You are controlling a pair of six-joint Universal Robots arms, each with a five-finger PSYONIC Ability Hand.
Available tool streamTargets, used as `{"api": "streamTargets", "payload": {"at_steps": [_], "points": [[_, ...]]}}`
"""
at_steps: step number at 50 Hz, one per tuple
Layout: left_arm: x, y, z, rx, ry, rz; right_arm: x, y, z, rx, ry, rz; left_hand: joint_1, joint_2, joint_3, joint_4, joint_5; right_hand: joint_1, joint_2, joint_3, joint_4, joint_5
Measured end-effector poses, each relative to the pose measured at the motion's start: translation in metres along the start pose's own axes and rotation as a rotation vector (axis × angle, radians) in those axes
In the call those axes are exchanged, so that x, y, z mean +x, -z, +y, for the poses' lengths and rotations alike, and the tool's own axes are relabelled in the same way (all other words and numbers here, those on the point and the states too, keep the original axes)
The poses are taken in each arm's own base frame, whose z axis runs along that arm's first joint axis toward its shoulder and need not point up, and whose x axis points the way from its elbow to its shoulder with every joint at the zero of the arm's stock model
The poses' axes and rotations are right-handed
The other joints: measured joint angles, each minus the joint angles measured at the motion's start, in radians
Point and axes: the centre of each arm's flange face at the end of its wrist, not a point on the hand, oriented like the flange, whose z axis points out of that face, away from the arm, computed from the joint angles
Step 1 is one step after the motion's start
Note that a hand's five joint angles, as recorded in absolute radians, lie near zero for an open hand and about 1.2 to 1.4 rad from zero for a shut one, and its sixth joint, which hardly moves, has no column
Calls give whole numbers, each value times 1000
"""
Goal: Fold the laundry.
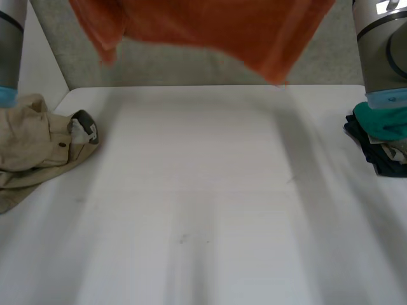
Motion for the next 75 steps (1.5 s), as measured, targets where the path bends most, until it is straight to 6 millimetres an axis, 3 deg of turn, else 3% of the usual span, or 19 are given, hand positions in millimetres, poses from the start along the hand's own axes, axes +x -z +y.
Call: {"api": "streamTargets", "payload": {"at_steps": [5,9,17,19,21,24,28,29,33,40,43,47,56,69,73,75], "points": [[6,28,22,-190,11,61,-9,22,21,-155,-6,-88,0,0,0,0,0,0,0,0,0,0],[23,67,61,-405,14,146,-30,62,57,-362,-9,-214,0,0,0,0,0,0,0,0,0,0],[61,134,140,-657,-17,300,-66,149,123,-676,19,-393,0,0,0,0,0,0,0,0,0,0],[70,148,157,-700,-22,331,-70,162,134,-725,28,-409,0,0,0,0,0,0,0,0,0,0],[79,161,173,-741,-23,360,-72,176,147,-786,42,-414,-104,-127,-124,-129,-102,0,0,0,0,0],[88,178,189,-787,-22,392,-68,189,164,-862,63,-391,-517,-540,-517,-532,-493,0,0,0,0,0],[89,182,189,-796,-21,396,-59,192,173,-901,77,-354,-616,-630,-621,-637,-600,0,0,0,0,0],[85,182,183,-789,-20,385,-51,191,176,-917,83,-325,-805,-848,-834,-857,-821,0,0,0,0,0],[69,177,164,-770,-1,331,-38,188,177,-921,73,-286,-859,-916,-912,-924,-896,0,0,0,0,0],[33,179,146,-776,115,182,-32,185,172,-901,41,-281,-771,-833,-835,-842,-801,0,0,0,0,0],[22,182,150,-800,184,132,-33,185,170,-897,32,-289,-599,-674,-671,-676,-636,0,0,0,0,0],[15,188,165,-861,272,104,-36,187,169,-898,28,-298,-559,-627,-620,-623,-584,0,0,0,0,0],[23,201,201,-1029,343,141,-39,190,168,-902,26,-307,-564,-629,-621,-627,-596,0,0,0,0,0],[44,195,222,-1048,297,197,-39,192,167,-907,27,-309,-484,-546,-541,-546,-510,0,0,0,0,0],[54,194,228,-1046,294,213,-39,193,166,-910,27,-308,-386,-457,-452,-459,-425,0,0,0,0,0],[56,194,230,-1044,290,213,-39,193,166,-910,27,-307,-83,-165,-163,-182,-149,0,0,0,0,0]]}}
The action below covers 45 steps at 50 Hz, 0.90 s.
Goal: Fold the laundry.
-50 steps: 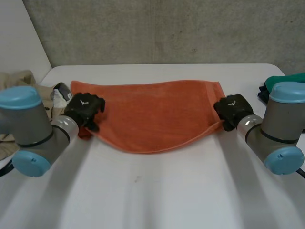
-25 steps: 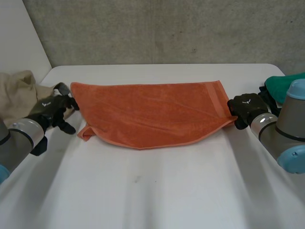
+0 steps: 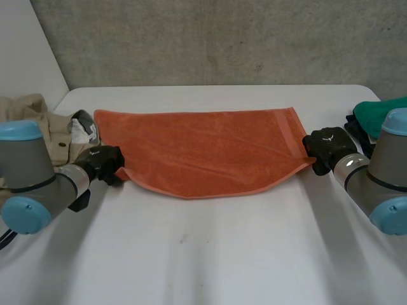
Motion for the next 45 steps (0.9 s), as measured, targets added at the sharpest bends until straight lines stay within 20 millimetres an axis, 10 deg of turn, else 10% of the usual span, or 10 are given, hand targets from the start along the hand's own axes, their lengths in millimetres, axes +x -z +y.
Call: {"api": "streamTargets", "payload": {"at_steps": [9,17,26,31,39,45], "points": [[-9,16,-37,117,-25,-132,13,9,-13,14,2,26,112,162,160,181,150,0,0,0,0,0],[-14,117,-137,405,-172,-194,70,62,-78,40,154,109,112,164,161,181,150,0,0,0,0,2],[1,196,-182,485,-450,-204,106,125,-148,116,271,174,112,165,162,182,150,0,0,0,0,4],[-2,168,-162,331,-509,-167,100,108,-140,65,285,109,112,165,162,182,150,0,0,0,0,4],[0,70,-113,184,-550,-58,68,41,-98,-43,273,17,112,165,162,182,150,0,0,0,0,4],[-8,9,-135,379,-568,-124,66,-12,-99,81,235,145,112,166,163,182,150,0,0,0,0,4]]}}
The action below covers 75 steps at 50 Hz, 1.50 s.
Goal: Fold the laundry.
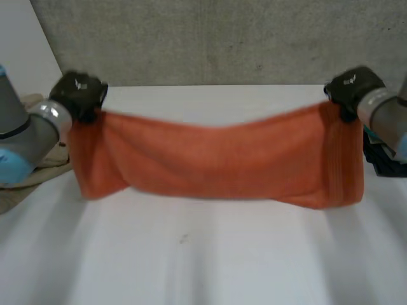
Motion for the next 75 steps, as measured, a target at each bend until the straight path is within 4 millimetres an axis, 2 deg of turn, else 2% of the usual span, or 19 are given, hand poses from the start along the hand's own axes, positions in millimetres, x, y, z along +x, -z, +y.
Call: {"api": "streamTargets", "payload": {"at_steps": [4,6,10,14,18,25,35,39,42,47,48,49,52,53,55,60,62,65,75], "points": [[-29,-30,-31,210,17,-174,22,-26,-24,195,-56,191,0,0,0,0,0,0,0,0,0,0],[-58,-39,-65,392,59,-315,48,-35,-49,386,-114,340,0,0,0,0,0,0,0,0,0,0],[-99,-33,-114,649,148,-483,88,-31,-84,678,-194,516,0,0,0,0,0,0,0,0,0,0],[-109,-26,-128,705,198,-503,98,-26,-96,780,-218,539,0,0,0,0,0,0,0,0,0,0],[-100,-25,-116,628,225,-443,86,-28,-92,756,-222,471,0,0,0,0,0,0,0,0,0,3],[-63,-28,-69,433,252,-303,50,-40,-67,607,-226,318,0,1,0,0,0,0,0,0,1,3],[20,-19,40,95,237,-95,-43,-59,22,221,-179,37,0,1,0,0,0,0,0,0,2,3],[45,-4,67,-29,209,-26,-68,-53,49,96,-129,-42,0,1,0,0,0,0,0,0,2,3],[56,14,77,-125,187,27,-77,-42,63,13,-96,-90,0,1,0,0,0,0,0,0,2,3],[62,56,75,-284,140,118,-69,-15,70,-92,-61,-138,0,1,0,0,0,0,0,0,2,3],[62,56,75,-284,140,118,-69,-15,70,-92,-61,-138,0,1,0,0,0,0,0,0,2,3],[61,82,69,-356,108,165,-60,5,72,-150,-33,-160,0,1,0,0,0,0,0,0,2,3],[59,117,61,-449,50,237,-47,40,78,-256,42,-220,0,1,0,0,0,0,0,0,2,3],[59,117,61,-449,50,237,-47,40,78,-256,42,-220,0,1,0,0,0,0,0,0,2,3],[57,148,54,-521,-4,307,-40,74,84,-356,122,-300,0,1,0,0,0,0,0,0,2,3],[55,173,43,-553,-81,426,-35,106,95,-418,254,-395,0,1,0,0,0,0,0,0,2,3],[55,175,41,-542,-99,455,-34,110,97,-418,280,-406,0,1,0,0,0,0,0,0,2,3],[54,162,36,-477,-130,481,-36,106,100,-395,302,-396,0,2,0,0,0,0,0,0,2,3],[47,79,40,-320,-137,262,-37,43,87,-249,137,-201,0,2,0,0,0,0,0,0,2,4]]}}
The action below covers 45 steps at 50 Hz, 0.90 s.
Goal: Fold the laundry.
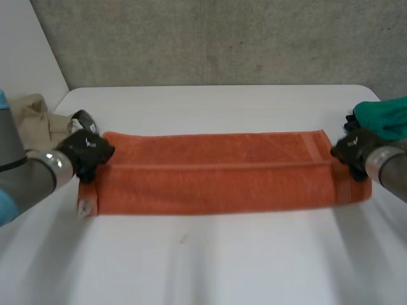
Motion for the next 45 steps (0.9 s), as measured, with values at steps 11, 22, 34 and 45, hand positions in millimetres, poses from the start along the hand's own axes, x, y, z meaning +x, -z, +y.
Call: {"api": "streamTargets", "payload": {"at_steps": [11,22,34,45], "points": [[-106,-37,-103,523,-54,-507,91,-24,-116,563,-129,519,0,0,0,3,0,0,0,0,1,0],[-200,21,-160,894,200,-807,157,33,-182,984,-265,809,0,0,0,3,0,0,0,0,1,0],[-127,-20,-87,602,250,-476,92,-5,-132,699,-267,509,0,1,0,3,0,0,0,0,1,0],[-34,-42,6,308,256,-240,19,-34,-55,356,-232,224,0,1,0,3,0,0,0,0,1,0]]}}
